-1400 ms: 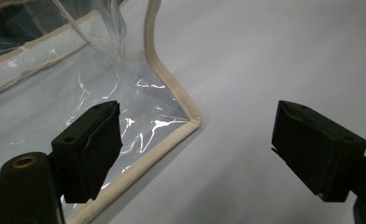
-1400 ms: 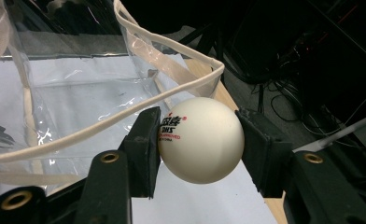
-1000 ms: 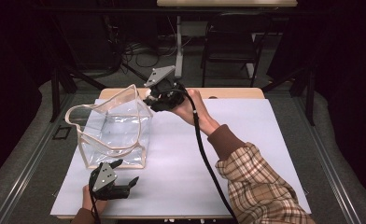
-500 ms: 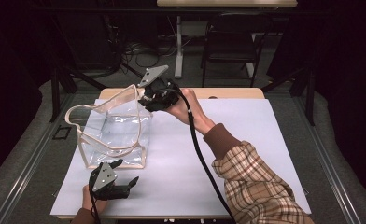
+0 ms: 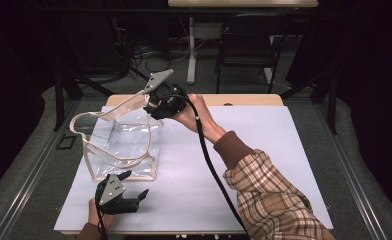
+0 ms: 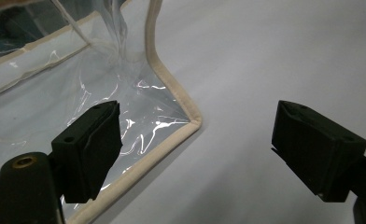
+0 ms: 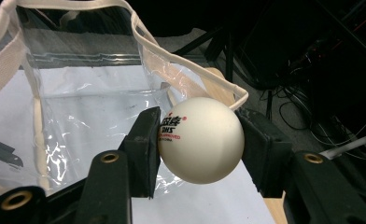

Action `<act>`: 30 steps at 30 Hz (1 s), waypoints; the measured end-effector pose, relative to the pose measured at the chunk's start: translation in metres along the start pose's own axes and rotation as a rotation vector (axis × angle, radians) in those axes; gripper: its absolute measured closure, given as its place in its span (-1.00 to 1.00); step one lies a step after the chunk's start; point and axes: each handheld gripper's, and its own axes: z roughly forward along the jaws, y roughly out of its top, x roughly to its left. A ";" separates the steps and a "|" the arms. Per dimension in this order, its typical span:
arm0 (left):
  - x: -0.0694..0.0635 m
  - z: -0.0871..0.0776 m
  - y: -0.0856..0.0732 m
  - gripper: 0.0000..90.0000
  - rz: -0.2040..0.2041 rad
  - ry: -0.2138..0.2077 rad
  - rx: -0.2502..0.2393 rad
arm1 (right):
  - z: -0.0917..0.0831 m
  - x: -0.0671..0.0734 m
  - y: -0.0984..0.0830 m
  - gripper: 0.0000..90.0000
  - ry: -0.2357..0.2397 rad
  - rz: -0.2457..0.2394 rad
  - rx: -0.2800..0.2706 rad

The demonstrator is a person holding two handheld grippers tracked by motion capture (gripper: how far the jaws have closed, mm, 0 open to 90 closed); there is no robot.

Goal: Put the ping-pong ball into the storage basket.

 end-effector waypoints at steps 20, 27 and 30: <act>0.000 0.000 0.000 -0.64 0.004 -0.003 0.001 | 0.014 0.009 0.012 0.13 0.015 -0.019 0.015; 0.000 -0.001 0.000 -0.64 0.005 -0.004 0.002 | 0.020 0.011 0.014 0.13 0.020 -0.023 0.019; 0.000 -0.001 0.000 -0.64 0.004 -0.004 0.002 | 0.021 0.012 0.015 0.13 0.020 -0.025 0.024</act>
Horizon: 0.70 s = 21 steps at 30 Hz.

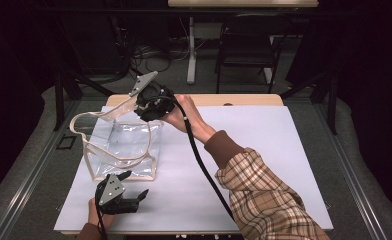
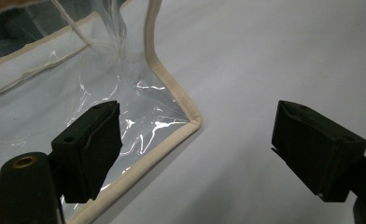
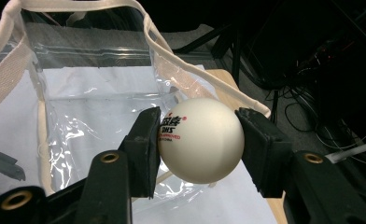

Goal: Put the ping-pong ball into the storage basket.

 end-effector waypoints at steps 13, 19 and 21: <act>0.000 0.000 0.000 -0.64 0.000 -0.001 0.000 | 0.008 0.004 0.002 0.13 0.006 -0.018 0.023; 0.000 0.000 0.000 -0.64 0.001 -0.001 0.000 | 0.012 0.004 0.004 0.13 0.013 -0.021 0.033; 0.000 0.000 0.000 -0.64 0.001 -0.001 0.000 | 0.013 0.005 0.005 0.13 0.014 -0.020 0.033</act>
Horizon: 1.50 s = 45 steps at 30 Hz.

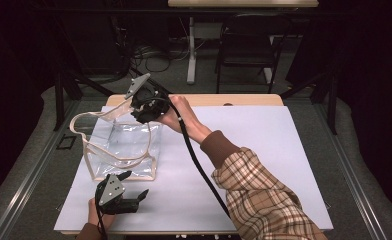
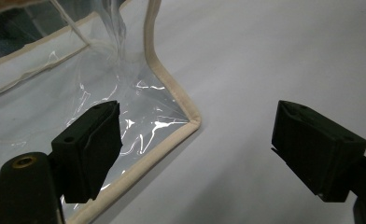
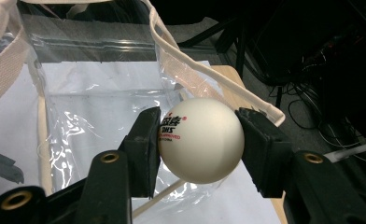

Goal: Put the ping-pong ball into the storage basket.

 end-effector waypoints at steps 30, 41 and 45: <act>0.000 0.000 0.000 -0.64 0.001 -0.003 -0.002 | 0.025 0.012 0.003 0.13 0.032 -0.015 0.062; 0.000 0.000 0.000 -0.64 0.001 -0.002 -0.002 | 0.031 0.014 0.001 0.13 0.048 -0.011 0.082; 0.000 0.000 0.000 -0.64 0.001 -0.002 -0.003 | 0.033 0.015 0.001 0.13 0.056 -0.006 0.090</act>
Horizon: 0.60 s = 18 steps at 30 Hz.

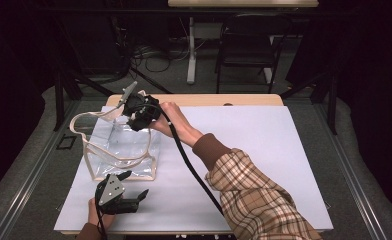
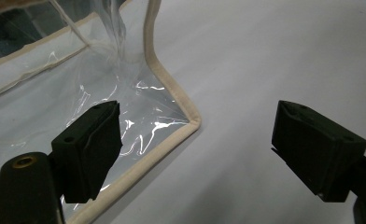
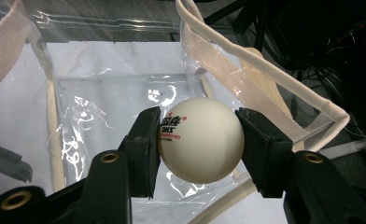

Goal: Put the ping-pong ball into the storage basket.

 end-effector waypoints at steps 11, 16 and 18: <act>0.000 0.000 0.000 -0.64 0.000 0.001 -0.001 | 0.008 0.002 0.000 0.13 0.007 -0.006 0.016; 0.000 0.000 0.000 -0.64 0.002 0.000 0.000 | 0.008 0.003 0.000 0.13 0.015 -0.006 0.027; 0.000 0.000 0.000 -0.64 0.000 0.001 -0.001 | 0.008 0.003 0.000 0.13 0.016 -0.004 0.027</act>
